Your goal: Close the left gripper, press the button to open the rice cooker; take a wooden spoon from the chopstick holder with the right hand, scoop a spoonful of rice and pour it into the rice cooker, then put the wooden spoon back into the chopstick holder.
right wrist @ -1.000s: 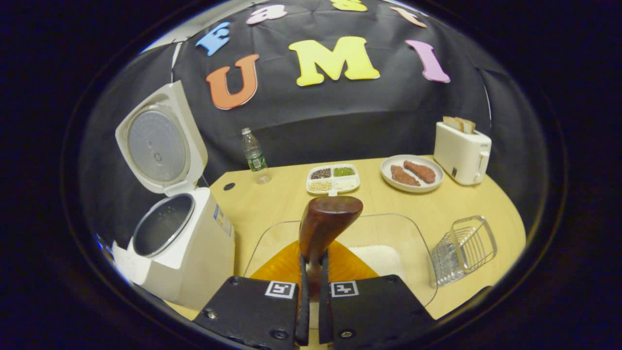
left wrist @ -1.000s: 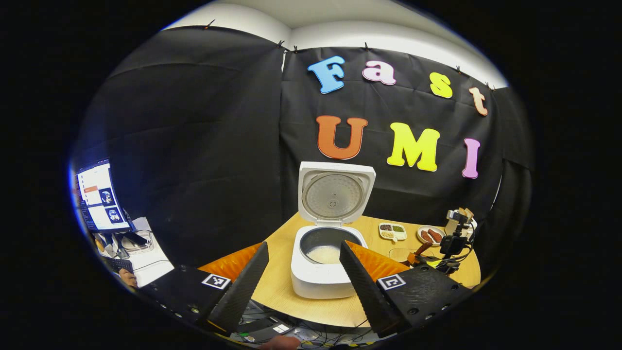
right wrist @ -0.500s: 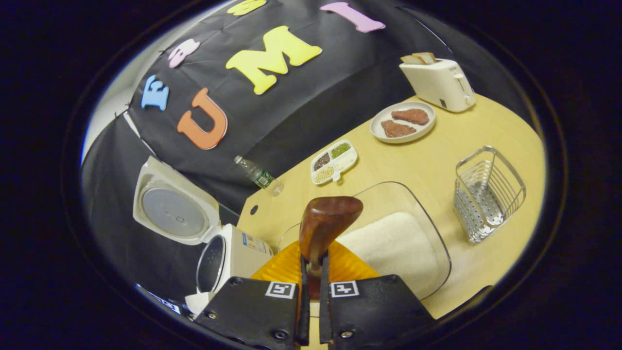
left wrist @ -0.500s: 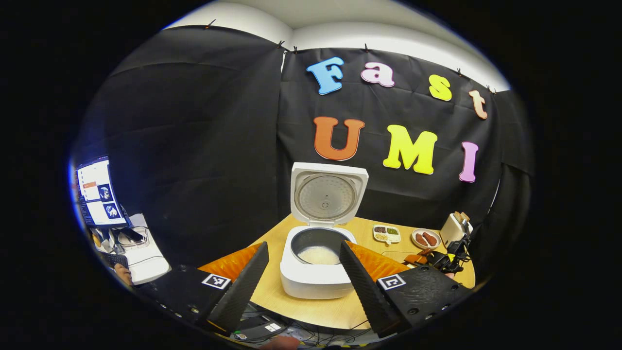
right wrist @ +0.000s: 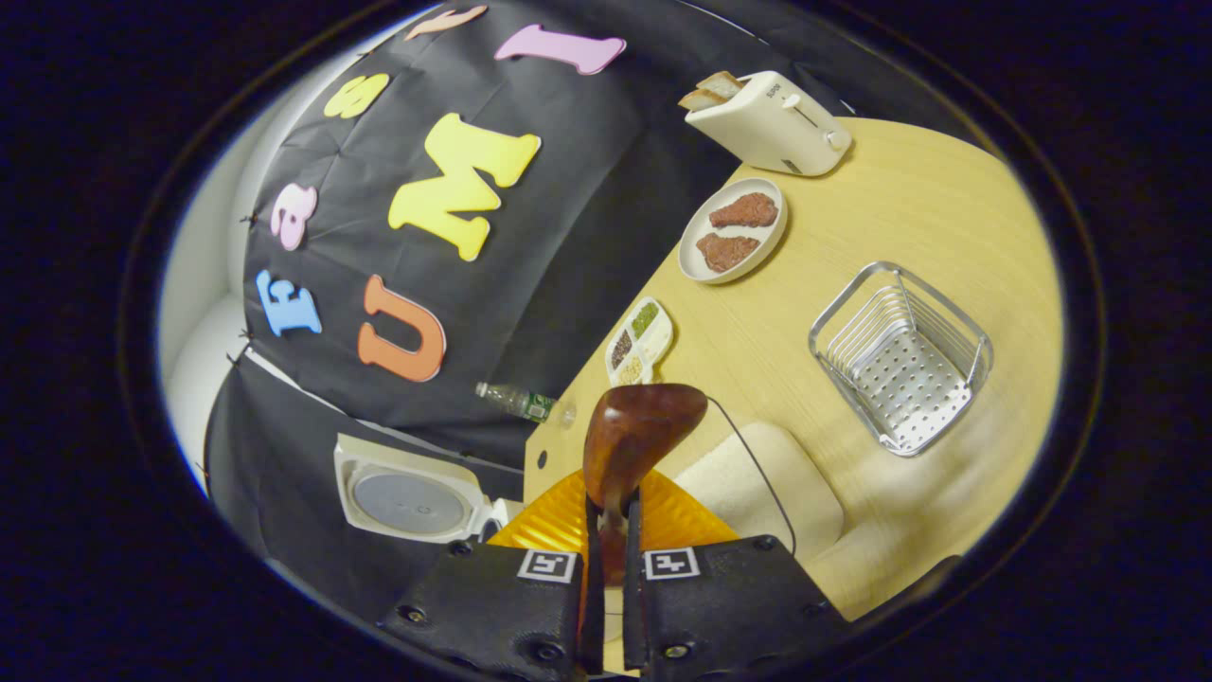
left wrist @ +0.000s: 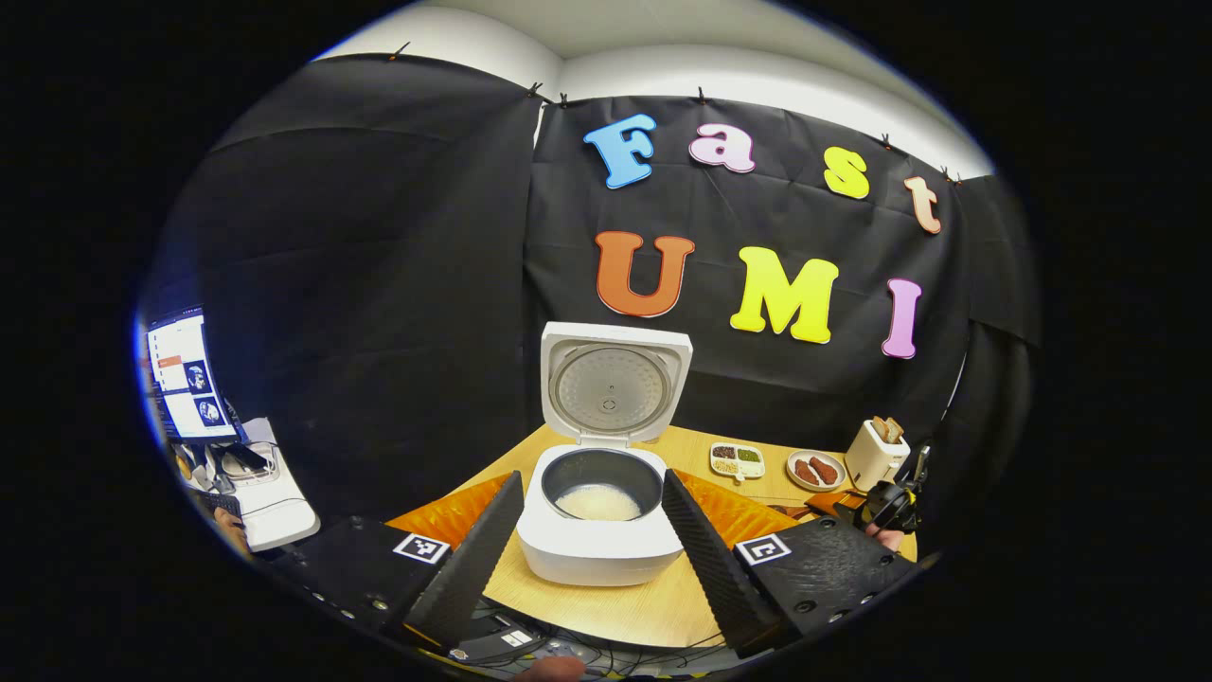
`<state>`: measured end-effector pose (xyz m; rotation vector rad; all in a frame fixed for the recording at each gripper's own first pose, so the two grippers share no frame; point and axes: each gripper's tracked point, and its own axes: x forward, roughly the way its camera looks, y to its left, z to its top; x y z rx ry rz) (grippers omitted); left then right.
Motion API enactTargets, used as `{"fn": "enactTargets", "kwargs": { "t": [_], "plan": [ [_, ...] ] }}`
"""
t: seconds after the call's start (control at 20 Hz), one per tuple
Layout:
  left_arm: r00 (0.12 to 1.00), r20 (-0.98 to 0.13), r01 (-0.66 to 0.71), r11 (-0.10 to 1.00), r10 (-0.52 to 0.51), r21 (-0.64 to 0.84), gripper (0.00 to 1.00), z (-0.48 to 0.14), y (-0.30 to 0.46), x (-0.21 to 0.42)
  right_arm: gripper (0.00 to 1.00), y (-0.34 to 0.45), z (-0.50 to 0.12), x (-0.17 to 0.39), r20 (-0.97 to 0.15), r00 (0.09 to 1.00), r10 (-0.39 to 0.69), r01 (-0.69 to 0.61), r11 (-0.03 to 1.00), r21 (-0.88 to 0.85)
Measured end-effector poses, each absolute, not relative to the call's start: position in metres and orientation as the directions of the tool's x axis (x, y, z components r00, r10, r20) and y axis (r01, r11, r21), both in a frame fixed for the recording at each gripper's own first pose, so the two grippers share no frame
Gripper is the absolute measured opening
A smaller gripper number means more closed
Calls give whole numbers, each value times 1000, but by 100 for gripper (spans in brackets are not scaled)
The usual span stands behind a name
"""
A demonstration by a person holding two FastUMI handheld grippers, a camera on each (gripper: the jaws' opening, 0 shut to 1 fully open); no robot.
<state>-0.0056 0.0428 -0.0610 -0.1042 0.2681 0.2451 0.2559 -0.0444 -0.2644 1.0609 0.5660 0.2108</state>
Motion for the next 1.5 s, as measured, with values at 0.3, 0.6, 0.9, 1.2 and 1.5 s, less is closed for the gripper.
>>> {"fn": "enactTargets", "kwargs": {
  "t": [0.3,0.6,0.9,1.2,1.5],
  "plan": [
    [937,-244,-274,959,251,-68,94,-52,55,-9,12,-44,-212,254,-240,854,462,57,376,925],
    [938,-205,-292,956,280,-29,94,-47,76,-24,13,30,-154,262,-162,820,549,-40,337,941],
    [935,-167,-318,948,312,-11,94,-41,110,-42,13,133,-127,280,-148,761,632,-130,371,919],
    [916,-174,-372,928,361,-31,94,-49,145,-56,13,219,-160,295,-251,728,638,-174,526,833],
    [899,-195,-410,910,393,-59,94,-60,169,-63,13,268,-205,309,-370,721,587,-222,700,678]
  ]
}}
